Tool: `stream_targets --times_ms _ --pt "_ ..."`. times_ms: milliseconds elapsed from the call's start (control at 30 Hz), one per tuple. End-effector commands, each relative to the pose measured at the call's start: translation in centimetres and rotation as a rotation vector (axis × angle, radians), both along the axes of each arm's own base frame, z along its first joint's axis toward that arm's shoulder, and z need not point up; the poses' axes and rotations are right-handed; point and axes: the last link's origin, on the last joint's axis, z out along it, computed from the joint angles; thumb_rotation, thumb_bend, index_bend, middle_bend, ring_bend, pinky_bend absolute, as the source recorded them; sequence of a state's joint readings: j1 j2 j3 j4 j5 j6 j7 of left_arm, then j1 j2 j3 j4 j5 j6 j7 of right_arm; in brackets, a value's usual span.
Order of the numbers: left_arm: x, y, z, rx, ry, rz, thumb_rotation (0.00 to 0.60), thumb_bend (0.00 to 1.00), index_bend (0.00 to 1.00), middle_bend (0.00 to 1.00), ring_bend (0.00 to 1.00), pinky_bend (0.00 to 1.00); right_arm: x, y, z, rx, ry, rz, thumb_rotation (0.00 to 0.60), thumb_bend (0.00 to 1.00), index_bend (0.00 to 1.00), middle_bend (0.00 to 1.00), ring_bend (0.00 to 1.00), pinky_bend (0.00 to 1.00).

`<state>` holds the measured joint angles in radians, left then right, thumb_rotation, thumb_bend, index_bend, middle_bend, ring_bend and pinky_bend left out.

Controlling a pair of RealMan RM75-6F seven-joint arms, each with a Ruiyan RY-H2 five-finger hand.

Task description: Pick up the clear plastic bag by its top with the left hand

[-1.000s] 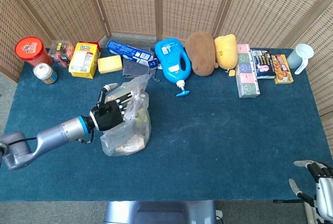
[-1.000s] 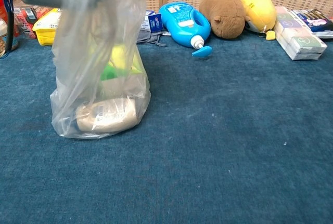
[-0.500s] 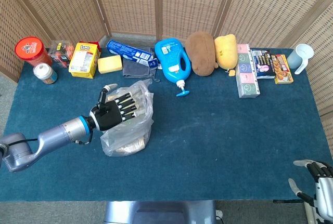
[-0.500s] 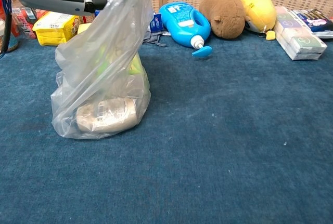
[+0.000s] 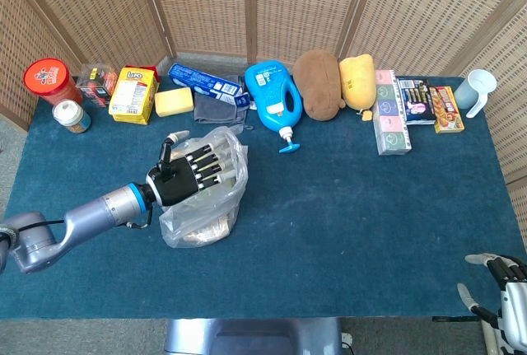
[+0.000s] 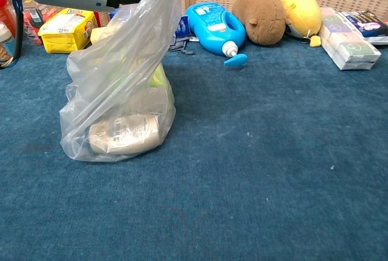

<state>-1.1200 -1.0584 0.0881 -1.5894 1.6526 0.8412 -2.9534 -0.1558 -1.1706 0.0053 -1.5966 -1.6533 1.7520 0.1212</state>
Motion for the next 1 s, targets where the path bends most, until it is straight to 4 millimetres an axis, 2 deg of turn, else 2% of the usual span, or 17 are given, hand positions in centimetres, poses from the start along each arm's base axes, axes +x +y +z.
stream_targets --times_ms 33,467,867,967,1000 --pt "0.3 0.1 -0.3 -0.007 -0.008 0.007 0.000 0.41 0.00 0.02 0.00 0.22 0.0 0.0 0.0 0.000 -0.001 0.000 0.598 0.29 0.38 0.41 0.36 0.24" --pt "2.0 0.5 -2.4 -0.043 0.032 0.018 0.000 0.41 0.00 0.02 0.00 0.22 -0.1 0.2 0.1 -0.005 -0.005 0.000 0.597 0.29 0.38 0.41 0.35 0.23" --pt "5.9 1.2 -5.6 -0.087 0.002 0.040 0.000 0.42 0.00 0.02 0.00 0.25 0.0 0.5 0.3 -0.010 -0.009 0.006 0.599 0.29 0.38 0.41 0.35 0.23" --pt "6.4 1.1 -6.0 -0.100 -0.012 0.047 0.000 0.41 0.02 0.09 0.05 0.32 0.0 0.5 0.3 -0.012 -0.011 0.008 0.599 0.29 0.38 0.41 0.35 0.23" --pt "6.5 1.1 -6.1 -0.103 -0.021 0.053 0.000 0.42 0.06 0.15 0.10 0.36 0.0 0.5 0.4 -0.012 -0.012 0.010 0.600 0.29 0.38 0.41 0.35 0.23"
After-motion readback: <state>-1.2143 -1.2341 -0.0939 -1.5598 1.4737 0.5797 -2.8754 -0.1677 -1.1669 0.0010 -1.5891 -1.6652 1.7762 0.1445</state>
